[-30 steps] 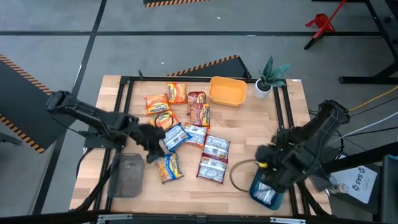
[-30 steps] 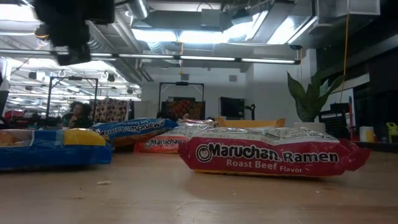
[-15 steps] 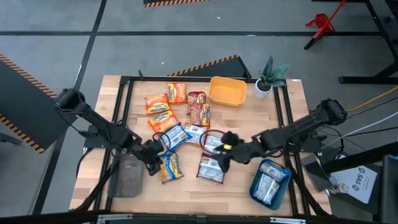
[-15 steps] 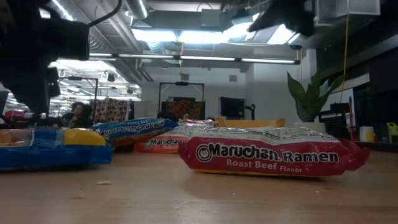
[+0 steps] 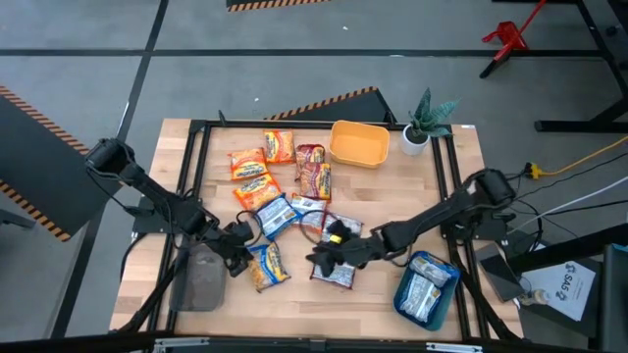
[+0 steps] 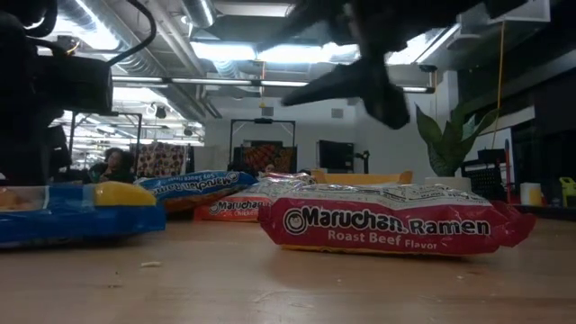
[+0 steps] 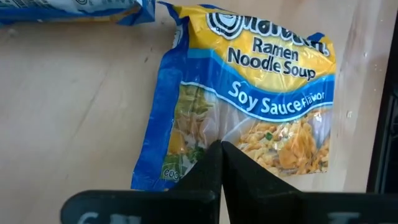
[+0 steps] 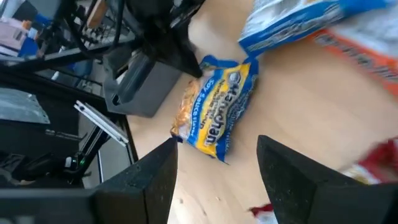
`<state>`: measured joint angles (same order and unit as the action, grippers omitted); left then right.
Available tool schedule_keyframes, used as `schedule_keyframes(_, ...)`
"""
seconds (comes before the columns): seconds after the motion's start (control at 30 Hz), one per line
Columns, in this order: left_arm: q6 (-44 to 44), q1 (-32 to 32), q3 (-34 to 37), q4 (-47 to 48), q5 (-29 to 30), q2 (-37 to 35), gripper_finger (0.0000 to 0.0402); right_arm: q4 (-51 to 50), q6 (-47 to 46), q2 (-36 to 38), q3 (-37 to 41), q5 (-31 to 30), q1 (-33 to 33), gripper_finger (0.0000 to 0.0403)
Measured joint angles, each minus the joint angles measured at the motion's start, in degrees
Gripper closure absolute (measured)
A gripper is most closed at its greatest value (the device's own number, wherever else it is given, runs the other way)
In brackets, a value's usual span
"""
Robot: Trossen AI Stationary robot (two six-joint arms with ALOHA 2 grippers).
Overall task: Sort Maruchan noodles
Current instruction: Put the blue noodle pack into the blue bin
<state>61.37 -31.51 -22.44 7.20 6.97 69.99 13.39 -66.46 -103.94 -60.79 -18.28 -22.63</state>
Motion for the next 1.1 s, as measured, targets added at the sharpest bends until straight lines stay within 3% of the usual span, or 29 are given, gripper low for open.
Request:
schedule_keyframes(0.13, -0.2, 0.8, -0.1, 0.0, -1.1, 1.3, 0.0401, -1.2, 1.3, -5.2, -6.6, 2.7, 1.2, 0.0198)
schedule_keyframes(0.33, -0.4, 0.9, -0.2, -1.2, -1.5, 2.4, 0.0401, -13.1, 3.9, -11.5, -17.0, 6.0, 3.0, 0.0198)
schedule_keyframes(0.47, -0.4, 0.7, -0.1, -1.0, -1.8, 2.5, 0.0401, -13.9, 5.2, -14.1, -20.6, 9.7, 4.1, 0.0198)
schedule_keyframes(1.1, 4.0, 0.0, -0.2, 0.3, -2.6, 2.6, 0.0401, -13.9, 2.3, -17.2, -20.8, 11.3, 4.7, 0.0198)
